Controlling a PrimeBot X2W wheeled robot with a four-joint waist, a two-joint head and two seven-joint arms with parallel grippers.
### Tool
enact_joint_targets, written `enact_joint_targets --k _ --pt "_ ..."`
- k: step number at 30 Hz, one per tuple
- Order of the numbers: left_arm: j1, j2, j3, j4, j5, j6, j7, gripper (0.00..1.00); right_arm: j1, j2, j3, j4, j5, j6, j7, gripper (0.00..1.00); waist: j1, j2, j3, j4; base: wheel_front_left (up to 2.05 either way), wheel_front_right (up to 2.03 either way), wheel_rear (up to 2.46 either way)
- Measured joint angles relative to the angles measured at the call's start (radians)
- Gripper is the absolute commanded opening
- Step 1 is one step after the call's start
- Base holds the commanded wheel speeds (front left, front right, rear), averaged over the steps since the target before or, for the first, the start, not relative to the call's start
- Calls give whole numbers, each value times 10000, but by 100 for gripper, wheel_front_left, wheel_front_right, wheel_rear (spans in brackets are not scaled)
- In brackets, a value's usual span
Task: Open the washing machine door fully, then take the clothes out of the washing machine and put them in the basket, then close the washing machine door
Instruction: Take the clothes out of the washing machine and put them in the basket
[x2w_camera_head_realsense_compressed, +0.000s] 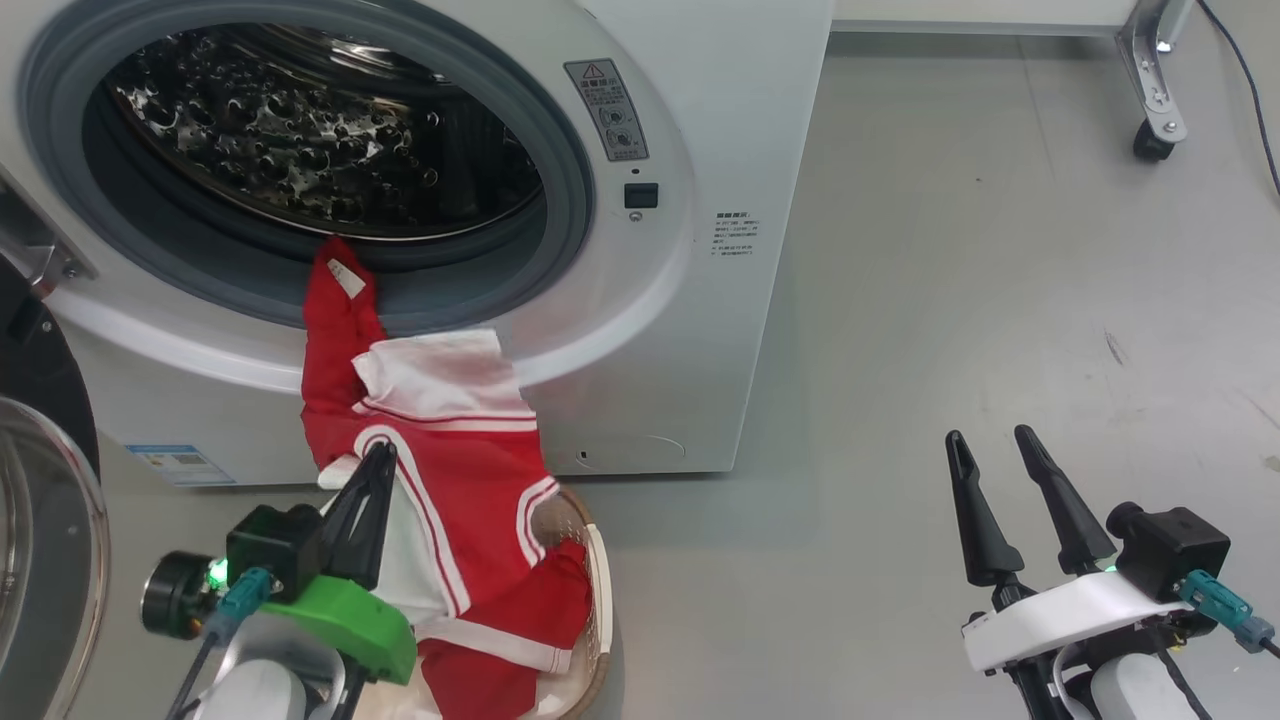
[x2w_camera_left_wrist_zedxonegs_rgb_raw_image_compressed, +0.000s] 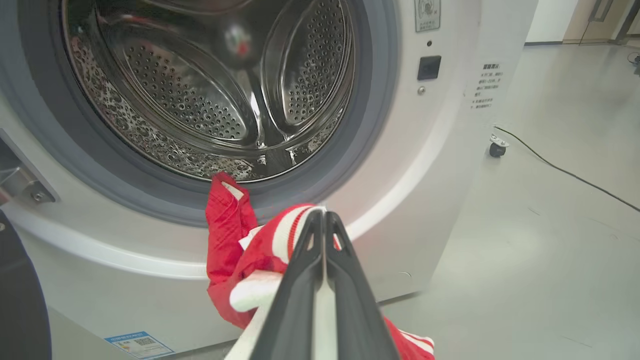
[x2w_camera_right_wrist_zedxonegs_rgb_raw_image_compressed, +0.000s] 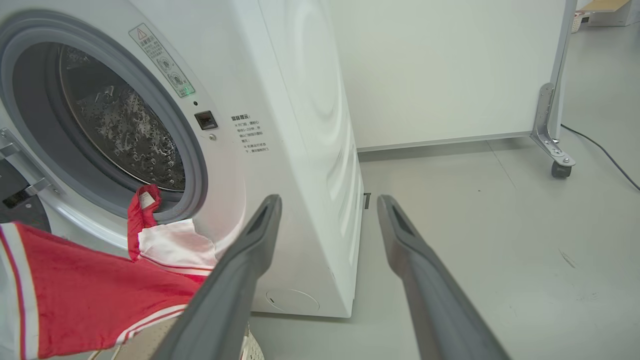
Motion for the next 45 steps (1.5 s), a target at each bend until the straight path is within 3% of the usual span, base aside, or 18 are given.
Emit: enact_joint_targets --k 24,45 --pt "430 -25 -552 2920 -119 -2 1797 0 -470 -155 196 -311 -4 0 104 100 0 0 1290 -549 0 0 0" --pt "-1476 219 234 4577 -362 238 2063 0 -1069 -167 345 -462 -4 0 134 100 0 0 2869 -1692 0 0 0"
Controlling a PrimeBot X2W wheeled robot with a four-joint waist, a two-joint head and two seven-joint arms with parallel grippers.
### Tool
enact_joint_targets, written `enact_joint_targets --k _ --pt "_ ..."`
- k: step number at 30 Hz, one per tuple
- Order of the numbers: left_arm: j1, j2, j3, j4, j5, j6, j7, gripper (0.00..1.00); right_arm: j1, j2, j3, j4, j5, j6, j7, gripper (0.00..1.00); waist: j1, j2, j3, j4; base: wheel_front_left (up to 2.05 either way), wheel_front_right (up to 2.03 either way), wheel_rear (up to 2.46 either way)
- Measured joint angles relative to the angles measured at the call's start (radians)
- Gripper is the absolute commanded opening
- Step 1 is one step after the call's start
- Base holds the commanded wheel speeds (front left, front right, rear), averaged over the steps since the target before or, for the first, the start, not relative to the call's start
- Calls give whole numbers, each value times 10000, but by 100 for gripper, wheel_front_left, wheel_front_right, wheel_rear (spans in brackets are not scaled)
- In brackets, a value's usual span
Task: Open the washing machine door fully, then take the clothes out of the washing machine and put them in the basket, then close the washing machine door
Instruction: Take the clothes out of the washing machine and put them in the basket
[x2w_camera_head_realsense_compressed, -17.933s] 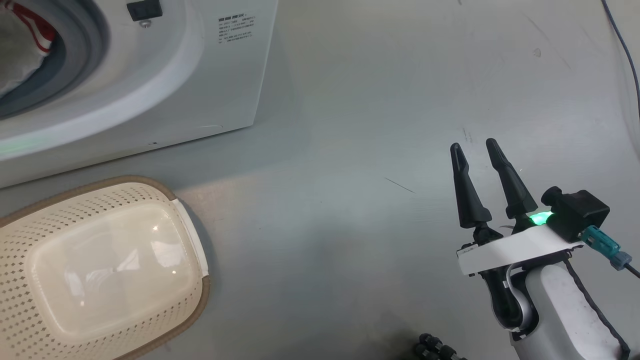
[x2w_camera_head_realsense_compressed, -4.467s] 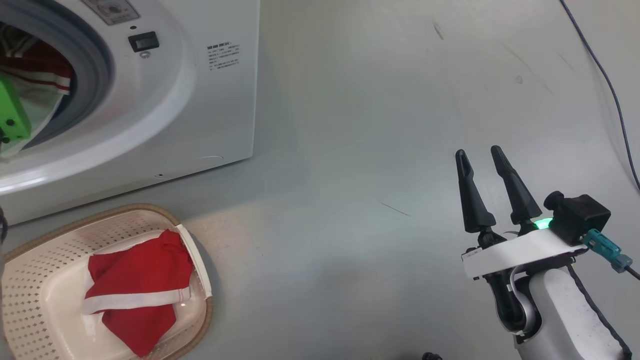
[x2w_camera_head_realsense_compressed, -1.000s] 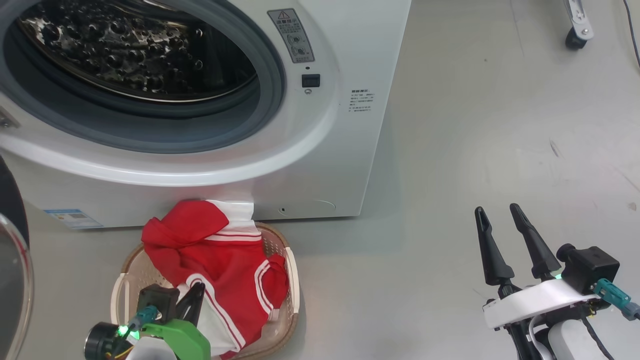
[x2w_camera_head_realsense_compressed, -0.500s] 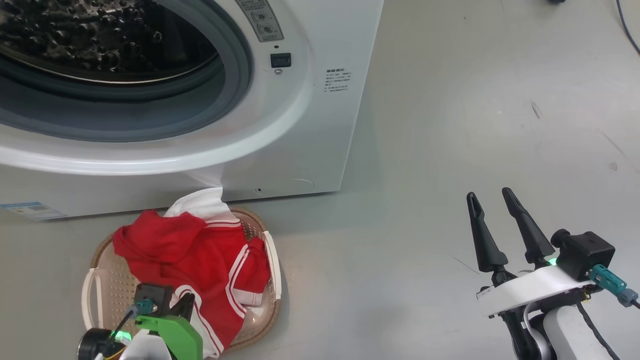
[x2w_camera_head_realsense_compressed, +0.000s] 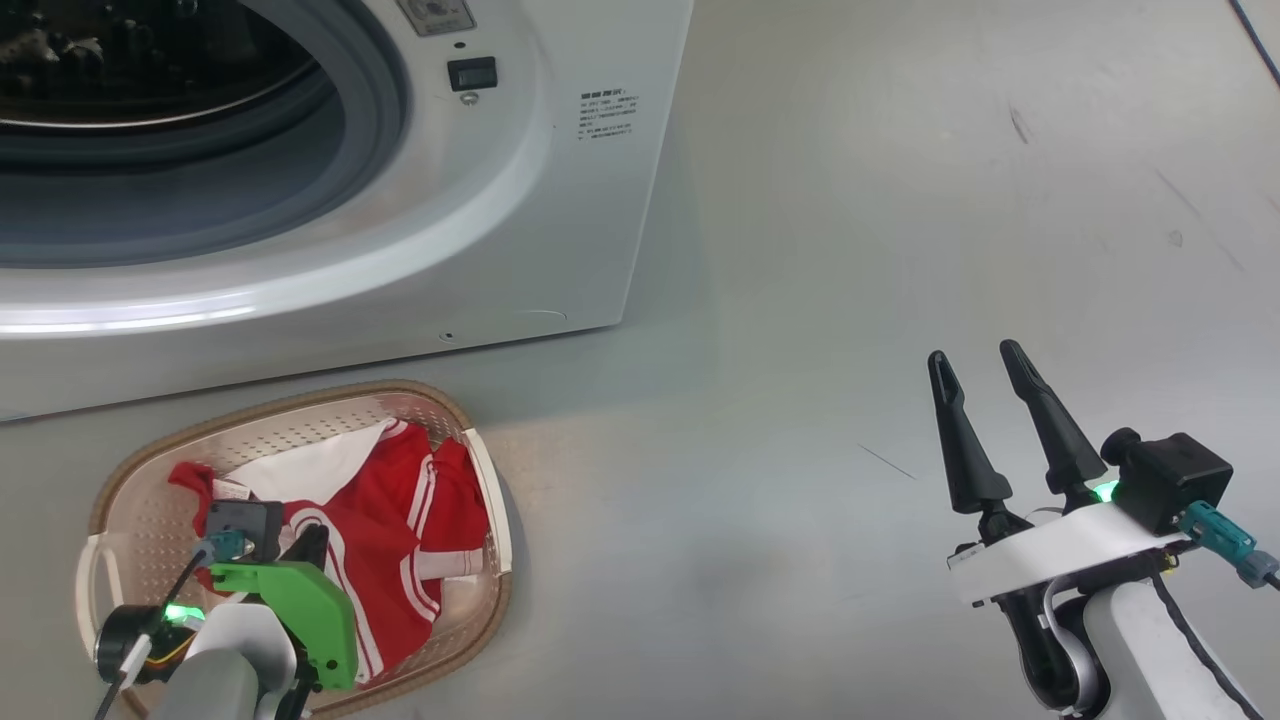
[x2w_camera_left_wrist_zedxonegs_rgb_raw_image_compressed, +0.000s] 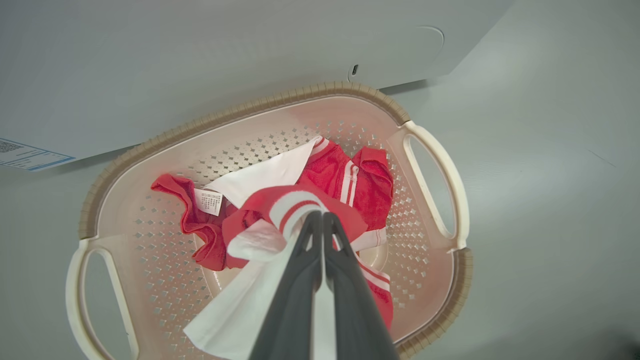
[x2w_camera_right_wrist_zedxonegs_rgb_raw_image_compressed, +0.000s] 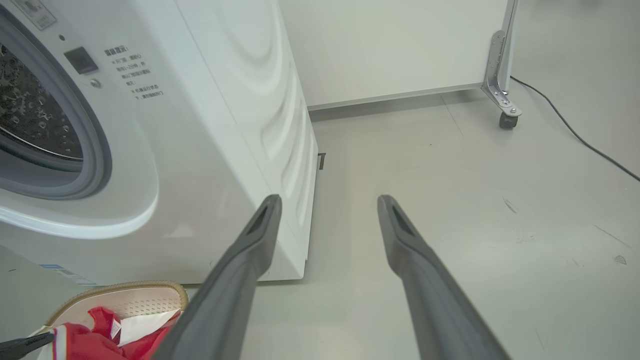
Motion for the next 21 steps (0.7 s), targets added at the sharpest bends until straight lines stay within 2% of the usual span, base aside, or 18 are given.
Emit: enact_joint_targets --k 21 --pt "-852 280 284 1576 -48 293 -144 0 -513 88 -27 115 4 2 -19 100 0 0 1358 -936 0 0 0"
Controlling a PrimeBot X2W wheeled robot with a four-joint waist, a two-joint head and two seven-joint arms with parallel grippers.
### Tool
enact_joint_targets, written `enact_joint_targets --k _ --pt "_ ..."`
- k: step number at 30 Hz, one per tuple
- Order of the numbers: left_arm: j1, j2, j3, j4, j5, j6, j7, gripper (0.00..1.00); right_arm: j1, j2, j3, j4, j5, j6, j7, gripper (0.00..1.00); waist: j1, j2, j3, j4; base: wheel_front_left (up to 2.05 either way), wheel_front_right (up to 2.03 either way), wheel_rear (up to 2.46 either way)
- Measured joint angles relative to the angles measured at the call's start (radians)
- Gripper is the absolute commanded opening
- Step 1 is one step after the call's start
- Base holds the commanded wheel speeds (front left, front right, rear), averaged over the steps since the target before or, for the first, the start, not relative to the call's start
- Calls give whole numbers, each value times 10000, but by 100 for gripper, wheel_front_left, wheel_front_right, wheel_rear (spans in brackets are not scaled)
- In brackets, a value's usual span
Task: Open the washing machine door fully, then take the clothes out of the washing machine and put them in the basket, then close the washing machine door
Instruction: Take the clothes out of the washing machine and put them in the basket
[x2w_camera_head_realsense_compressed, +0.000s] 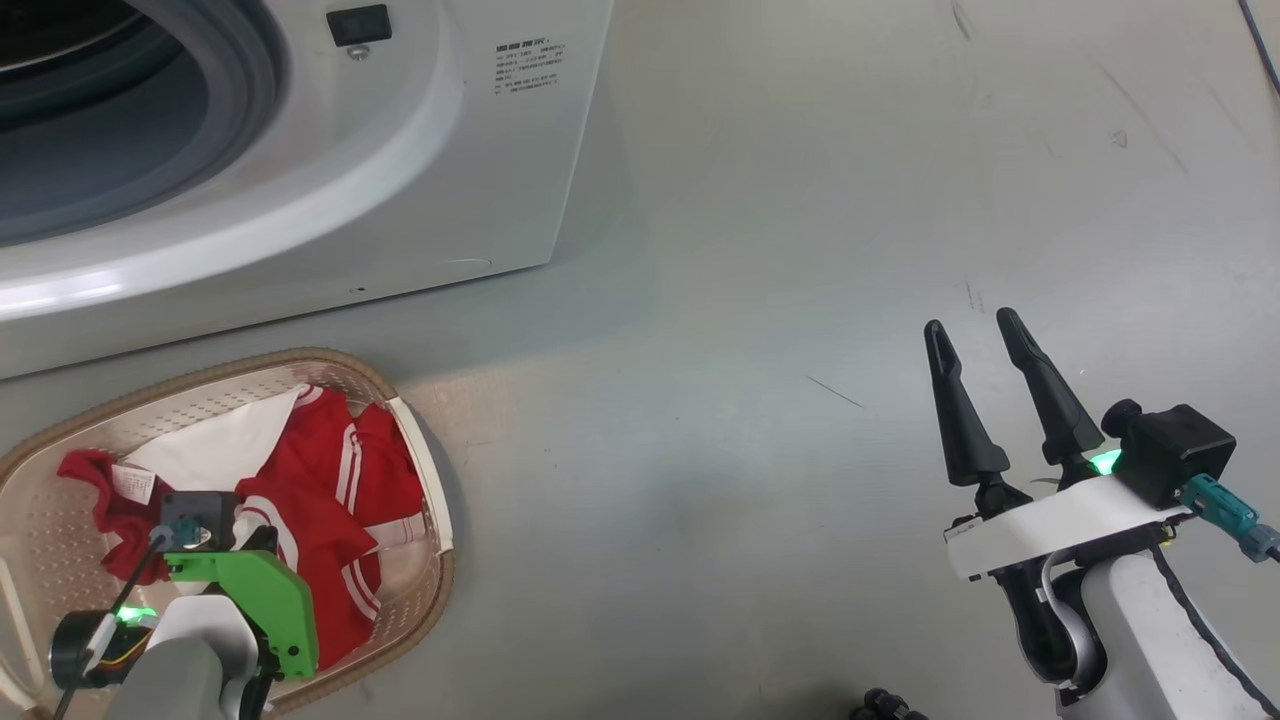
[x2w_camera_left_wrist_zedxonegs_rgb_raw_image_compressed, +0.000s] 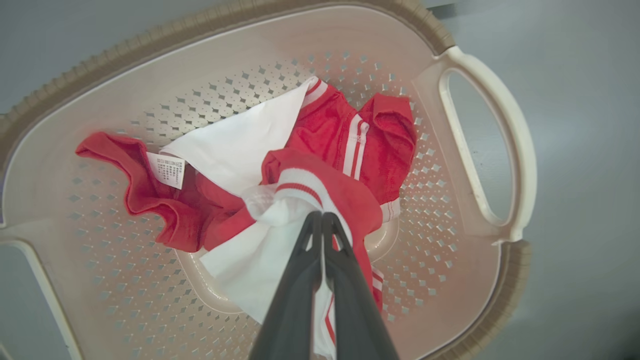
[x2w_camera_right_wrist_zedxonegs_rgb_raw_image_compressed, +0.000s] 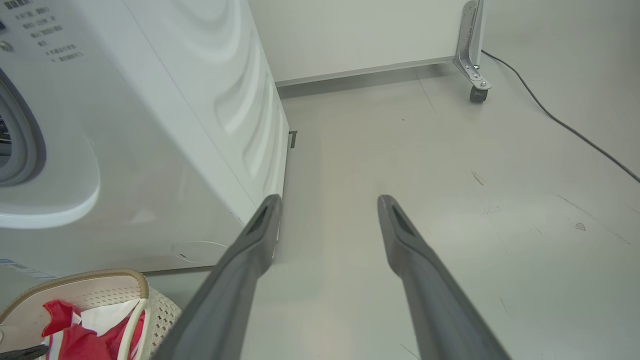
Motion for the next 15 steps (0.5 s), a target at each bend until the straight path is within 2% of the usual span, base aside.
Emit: enact_joint_targets --k 5,7,15 --pt "-159 -61 19 466 -84 0 -84 0 -1 13 -61 146 -2 0 -27 100 0 0 -74 67 0 0 0" --pt "-159 -94 17 654 -119 0 -82 100 -8 13 -58 169 -2 0 -27 100 0 0 -147 119 0 0 0" --pt "-170 -337 -27 1012 -153 10 -499 100 -70 4 19 368 -15 0 -29 100 0 0 -578 363 0 0 0"
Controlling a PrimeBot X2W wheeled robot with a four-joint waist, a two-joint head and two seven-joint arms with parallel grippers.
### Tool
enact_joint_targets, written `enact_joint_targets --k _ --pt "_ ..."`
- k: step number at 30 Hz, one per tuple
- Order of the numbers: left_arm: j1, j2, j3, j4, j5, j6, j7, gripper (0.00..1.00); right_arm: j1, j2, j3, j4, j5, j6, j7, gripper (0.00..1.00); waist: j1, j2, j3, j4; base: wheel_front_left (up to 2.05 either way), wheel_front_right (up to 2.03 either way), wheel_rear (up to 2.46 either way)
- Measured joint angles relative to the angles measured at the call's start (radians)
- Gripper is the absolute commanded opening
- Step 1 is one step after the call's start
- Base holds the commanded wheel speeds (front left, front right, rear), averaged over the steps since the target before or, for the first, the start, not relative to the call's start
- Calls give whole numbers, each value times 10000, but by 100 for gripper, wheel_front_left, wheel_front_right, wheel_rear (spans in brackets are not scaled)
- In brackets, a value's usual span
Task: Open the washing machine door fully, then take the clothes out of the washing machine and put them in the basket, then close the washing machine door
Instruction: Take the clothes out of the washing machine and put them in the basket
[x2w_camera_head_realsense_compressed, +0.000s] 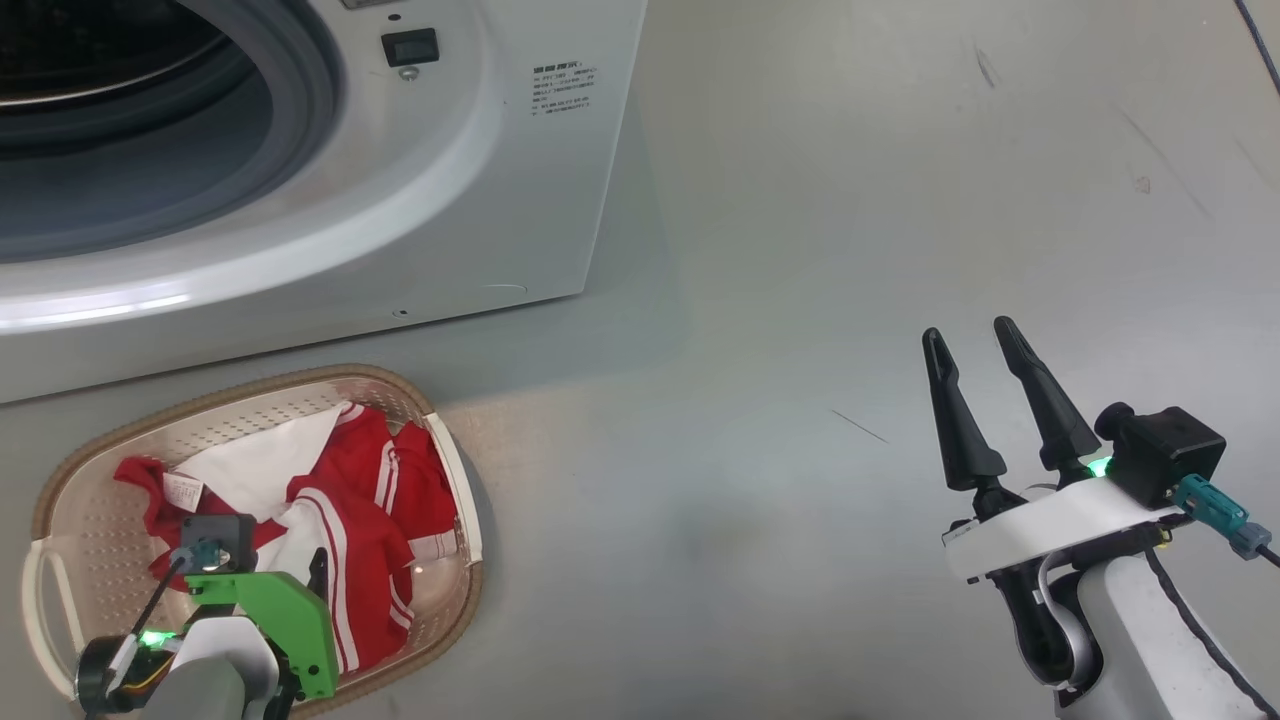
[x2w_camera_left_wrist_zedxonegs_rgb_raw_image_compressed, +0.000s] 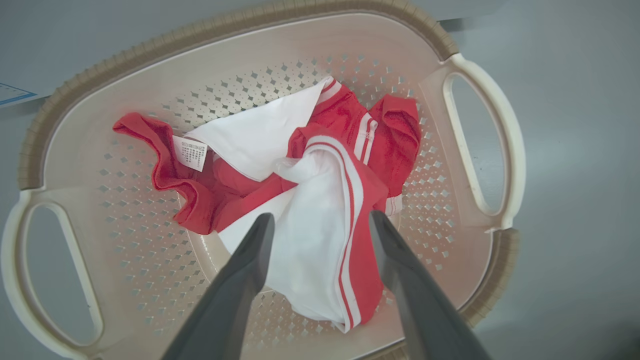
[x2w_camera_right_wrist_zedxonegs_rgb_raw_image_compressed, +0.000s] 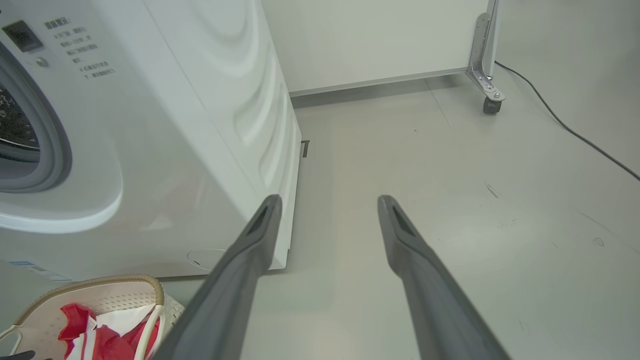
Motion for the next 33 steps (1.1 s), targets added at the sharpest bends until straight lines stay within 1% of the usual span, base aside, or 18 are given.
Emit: enact_joint_targets --k 5,10,16,22,33 --pt "-2 -59 -2 98 -2 -13 -366 100 -13 -6 19 130 0 0 -2 100 0 0 -322 143 0 0 0" --pt "-9 -320 -25 44 -163 -176 -1124 100 -14 -23 -35 345 0 0 -13 100 0 0 -933 400 0 0 0" --pt "-15 -385 -207 -247 -167 -339 -1797 100 91 -98 -221 491 8 0 -61 100 0 0 -1612 772 0 0 0" --pt "-72 -594 -439 -848 -167 -451 -1935 100 380 -232 -573 539 27 -2 -86 100 0 0 -2213 1318 0 0 0" --pt "-113 -654 -568 -2464 -180 -541 -2023 100 854 -207 -926 454 109 -12 -86 100 0 0 -3215 2351 0 0 0"
